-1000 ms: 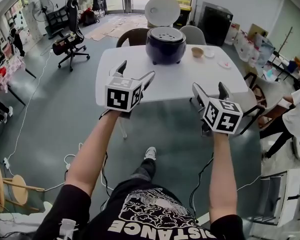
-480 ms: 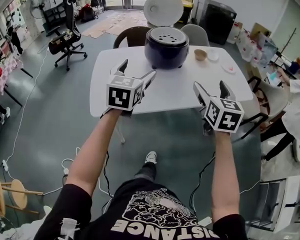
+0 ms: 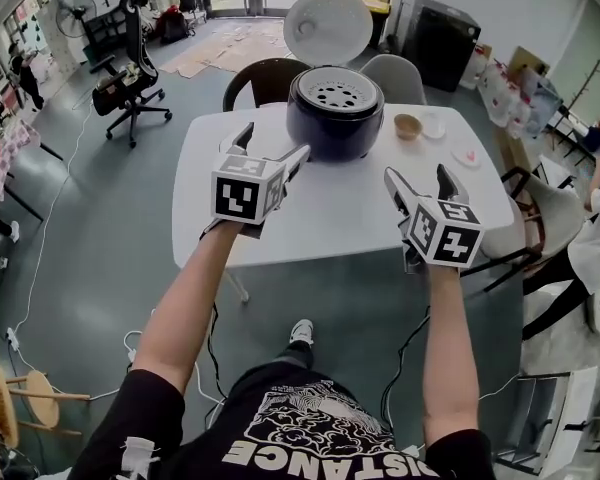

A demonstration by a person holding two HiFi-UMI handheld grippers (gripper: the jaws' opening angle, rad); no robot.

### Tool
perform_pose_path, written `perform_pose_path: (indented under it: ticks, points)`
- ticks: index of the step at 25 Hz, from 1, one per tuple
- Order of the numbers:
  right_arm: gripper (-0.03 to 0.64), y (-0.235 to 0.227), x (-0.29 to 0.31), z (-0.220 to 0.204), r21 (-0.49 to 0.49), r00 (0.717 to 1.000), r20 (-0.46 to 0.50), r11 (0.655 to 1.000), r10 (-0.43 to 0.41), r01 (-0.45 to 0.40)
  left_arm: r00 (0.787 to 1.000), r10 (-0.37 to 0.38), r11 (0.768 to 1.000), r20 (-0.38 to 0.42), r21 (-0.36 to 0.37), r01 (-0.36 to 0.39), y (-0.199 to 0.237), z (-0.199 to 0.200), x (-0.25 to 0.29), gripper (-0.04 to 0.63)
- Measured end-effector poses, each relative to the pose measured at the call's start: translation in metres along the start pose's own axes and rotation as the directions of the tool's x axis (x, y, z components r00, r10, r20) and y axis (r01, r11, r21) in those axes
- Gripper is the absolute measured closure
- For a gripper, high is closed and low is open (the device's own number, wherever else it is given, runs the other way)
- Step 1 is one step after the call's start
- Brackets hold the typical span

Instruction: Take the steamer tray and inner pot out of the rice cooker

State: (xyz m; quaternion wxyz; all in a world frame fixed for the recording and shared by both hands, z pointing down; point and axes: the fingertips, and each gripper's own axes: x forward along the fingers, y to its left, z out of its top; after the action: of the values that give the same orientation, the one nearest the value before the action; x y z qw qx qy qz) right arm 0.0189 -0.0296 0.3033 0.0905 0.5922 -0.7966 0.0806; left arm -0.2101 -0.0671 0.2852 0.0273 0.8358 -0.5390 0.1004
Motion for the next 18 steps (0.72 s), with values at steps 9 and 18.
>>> perform_pose_path:
  ticks: [9,18]
  points:
    - [0.173,-0.017,0.099,0.020,0.001,1.000,-0.022,1.000,0.015,-0.015,0.998,-0.006,1.000,-0.067,-0.007,0.006,0.050,-0.003,0.085,0.155]
    - [0.173,-0.022,0.191,0.064,-0.012,0.998,-0.047,0.999,0.033,-0.033,0.998,0.002,1.000,-0.066,-0.028,-0.004,0.110,0.030,0.158,0.155]
